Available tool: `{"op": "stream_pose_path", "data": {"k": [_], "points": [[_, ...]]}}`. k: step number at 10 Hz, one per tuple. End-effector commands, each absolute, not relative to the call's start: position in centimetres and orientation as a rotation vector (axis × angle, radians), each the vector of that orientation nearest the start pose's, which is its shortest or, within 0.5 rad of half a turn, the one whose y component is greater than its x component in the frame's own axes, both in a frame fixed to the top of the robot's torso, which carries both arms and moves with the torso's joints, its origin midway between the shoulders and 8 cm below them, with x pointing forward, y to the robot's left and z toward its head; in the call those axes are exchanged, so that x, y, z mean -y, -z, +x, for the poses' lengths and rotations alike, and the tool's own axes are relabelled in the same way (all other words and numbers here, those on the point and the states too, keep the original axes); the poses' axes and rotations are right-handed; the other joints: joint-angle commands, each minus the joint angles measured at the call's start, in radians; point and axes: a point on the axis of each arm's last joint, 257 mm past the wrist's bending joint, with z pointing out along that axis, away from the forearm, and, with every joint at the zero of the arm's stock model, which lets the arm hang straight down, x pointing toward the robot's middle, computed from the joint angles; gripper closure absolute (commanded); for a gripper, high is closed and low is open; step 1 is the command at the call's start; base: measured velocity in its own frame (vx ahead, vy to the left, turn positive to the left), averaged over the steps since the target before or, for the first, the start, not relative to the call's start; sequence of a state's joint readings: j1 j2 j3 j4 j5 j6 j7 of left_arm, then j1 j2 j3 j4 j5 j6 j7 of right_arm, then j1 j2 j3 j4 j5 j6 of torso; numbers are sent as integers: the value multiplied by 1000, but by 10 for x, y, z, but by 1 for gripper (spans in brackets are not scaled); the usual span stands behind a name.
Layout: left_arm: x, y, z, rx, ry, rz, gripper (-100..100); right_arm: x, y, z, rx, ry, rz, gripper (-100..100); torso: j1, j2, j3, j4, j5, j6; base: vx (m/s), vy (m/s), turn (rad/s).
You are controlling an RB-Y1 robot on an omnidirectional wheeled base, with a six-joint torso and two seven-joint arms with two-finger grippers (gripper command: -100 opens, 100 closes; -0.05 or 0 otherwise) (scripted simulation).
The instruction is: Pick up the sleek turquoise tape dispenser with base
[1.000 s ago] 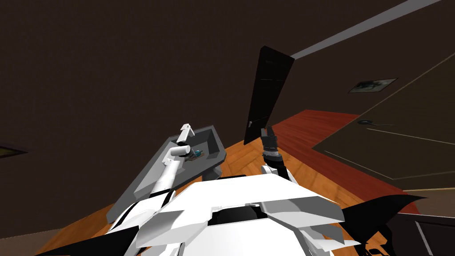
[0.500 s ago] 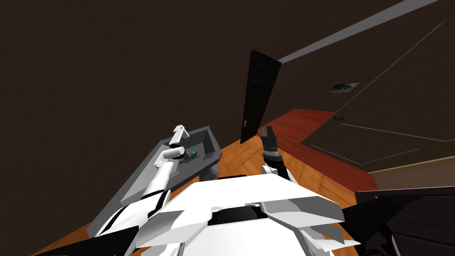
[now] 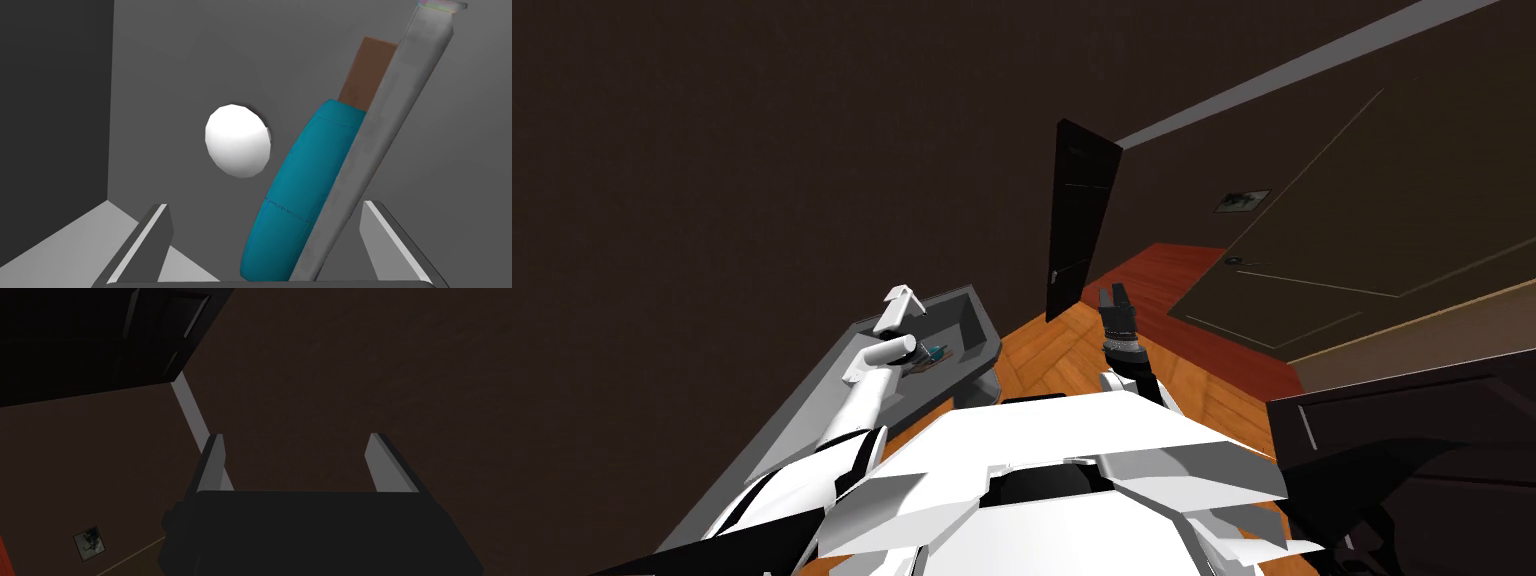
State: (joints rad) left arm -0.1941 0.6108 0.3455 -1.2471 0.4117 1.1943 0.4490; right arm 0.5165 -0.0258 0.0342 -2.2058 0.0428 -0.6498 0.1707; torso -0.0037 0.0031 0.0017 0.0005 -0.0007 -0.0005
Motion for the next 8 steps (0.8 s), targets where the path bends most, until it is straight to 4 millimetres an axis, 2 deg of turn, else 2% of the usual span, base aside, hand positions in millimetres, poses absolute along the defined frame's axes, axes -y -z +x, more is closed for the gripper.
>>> {"op": "stream_pose_path", "data": {"k": [1, 2, 3, 4, 5, 8], "points": [[-586, 358, 403, -936, 397, -2551, -100, 259, -13, 333, -653, -1164, 502, 0, 0, 0, 0, 0, 0, 0, -42, -64, -256], [-586, 362, 400, -932, 387, -2562, -100, 259, -13, 333, -653, -1164, 502, 0, -1, 0, 0, 0, 0, 0, -30, -46, -67], [-602, 361, 394, -899, 389, -2565, -100, 259, -13, 333, -653, -1164, 502, 0, 0, 0, 0, 0, 0, -1, -33, -51, -117], [-595, 363, 397, -915, 387, -2565, -100, 259, -13, 333, -653, -1164, 502, 0, 0, 0, 0, 0, 0, 0, -16, -22, -29], [-597, 363, 398, -914, 389, -2563, 100, 259, -13, 333, -654, -1164, 502, 0, 2, -1, -1, 0, 0, -1, 0, 0, 0], [-596, 363, 397, -916, 388, -2564, 100, 259, -13, 333, -654, -1164, 502, 0, 4, -2, -1, 0, 1, -1, 0, 0, 0]]}}
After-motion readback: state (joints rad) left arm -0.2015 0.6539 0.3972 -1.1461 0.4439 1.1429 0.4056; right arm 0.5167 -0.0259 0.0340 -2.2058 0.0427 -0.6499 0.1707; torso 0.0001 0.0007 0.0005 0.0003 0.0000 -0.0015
